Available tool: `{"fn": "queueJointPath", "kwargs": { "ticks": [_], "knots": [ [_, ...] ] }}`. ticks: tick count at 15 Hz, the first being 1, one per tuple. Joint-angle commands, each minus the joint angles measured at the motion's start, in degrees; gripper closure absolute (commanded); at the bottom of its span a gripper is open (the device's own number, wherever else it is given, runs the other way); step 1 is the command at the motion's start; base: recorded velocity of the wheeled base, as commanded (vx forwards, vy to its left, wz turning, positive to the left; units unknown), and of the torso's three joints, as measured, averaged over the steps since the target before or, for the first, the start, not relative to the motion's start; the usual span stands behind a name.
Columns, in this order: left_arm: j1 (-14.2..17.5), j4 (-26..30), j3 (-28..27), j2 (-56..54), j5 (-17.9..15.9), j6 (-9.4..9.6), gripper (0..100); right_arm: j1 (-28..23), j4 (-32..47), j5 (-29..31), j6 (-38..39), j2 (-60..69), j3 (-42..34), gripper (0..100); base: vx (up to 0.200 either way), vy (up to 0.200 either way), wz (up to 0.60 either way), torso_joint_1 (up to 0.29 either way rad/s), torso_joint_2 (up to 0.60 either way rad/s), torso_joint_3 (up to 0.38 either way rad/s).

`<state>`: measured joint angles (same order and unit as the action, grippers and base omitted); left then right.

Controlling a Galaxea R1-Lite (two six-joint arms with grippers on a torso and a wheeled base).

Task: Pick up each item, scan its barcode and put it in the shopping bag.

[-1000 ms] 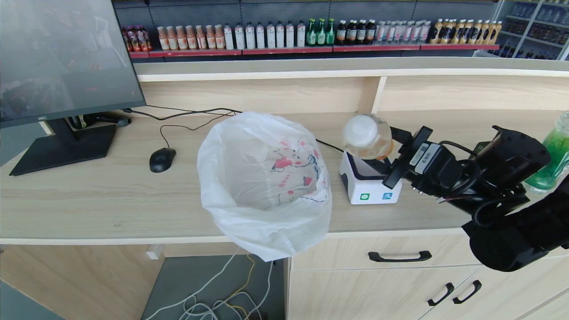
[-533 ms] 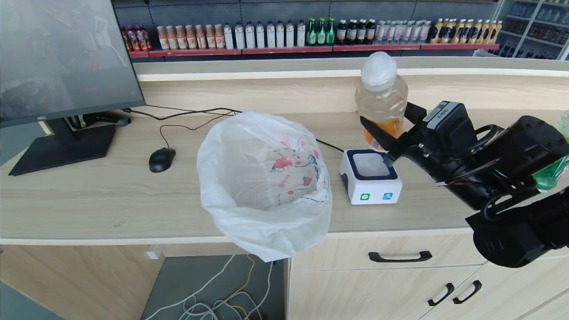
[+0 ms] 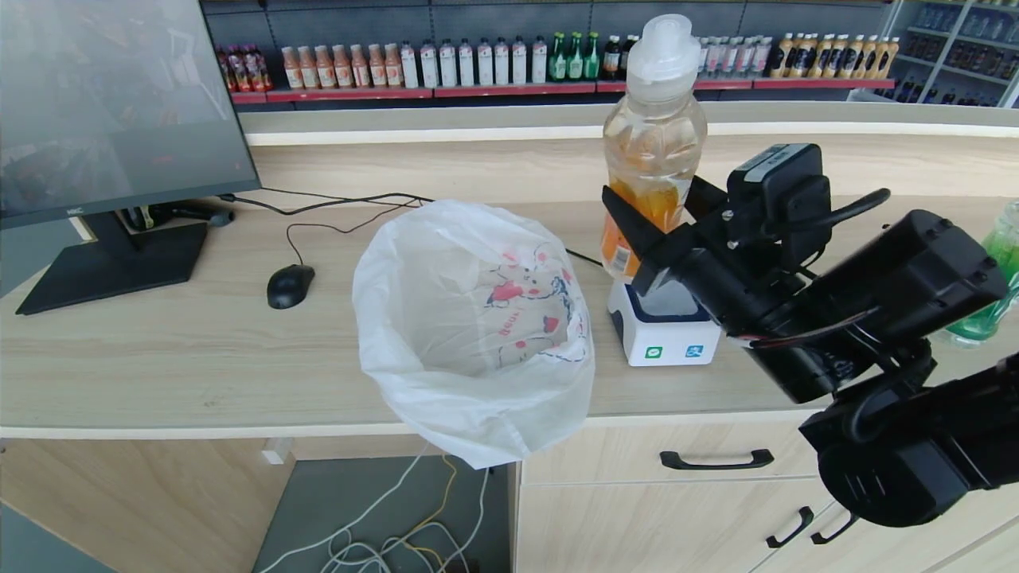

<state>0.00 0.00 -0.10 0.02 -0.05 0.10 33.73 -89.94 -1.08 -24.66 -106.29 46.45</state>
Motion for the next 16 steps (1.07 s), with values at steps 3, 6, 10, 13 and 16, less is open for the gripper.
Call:
{"fn": "queueJointPath", "kwargs": {
  "ticks": [3,6,10,13,16],
  "knots": [
    [0.0,0.0,0.01,-0.02,-0.04,-0.01,0,5.12,-0.06,7.85,5.68,-3.57,5.06,100,0.0,0.0,0.0,0.0,0.0,0.0],
    [0.0,0.0,0.01,-0.02,-0.04,-0.01,0,7.93,4.07,8.03,7.26,-6.56,9.8,100,0.0,0.0,0.0,0.0,0.0,0.0],
    [0.0,0.0,0.01,-0.02,0.05,-0.01,0,9.34,4.86,11.28,10.69,-11.48,16.48,100,0.0,0.0,0.0,0.0,0.0,0.0],
    [0.0,0.0,0.01,-0.02,-0.04,-0.01,0,9.25,4.86,13.13,12.18,-11.31,16.57,100,0.0,0.0,0.0,0.0,0.0,0.0],
    [0.0,0.0,0.01,-0.02,-0.04,-0.01,0,9.25,4.51,13.39,14.03,-10.96,17.01,100,0.0,0.0,0.0,0.0,0.0,0.0]
  ]
}}
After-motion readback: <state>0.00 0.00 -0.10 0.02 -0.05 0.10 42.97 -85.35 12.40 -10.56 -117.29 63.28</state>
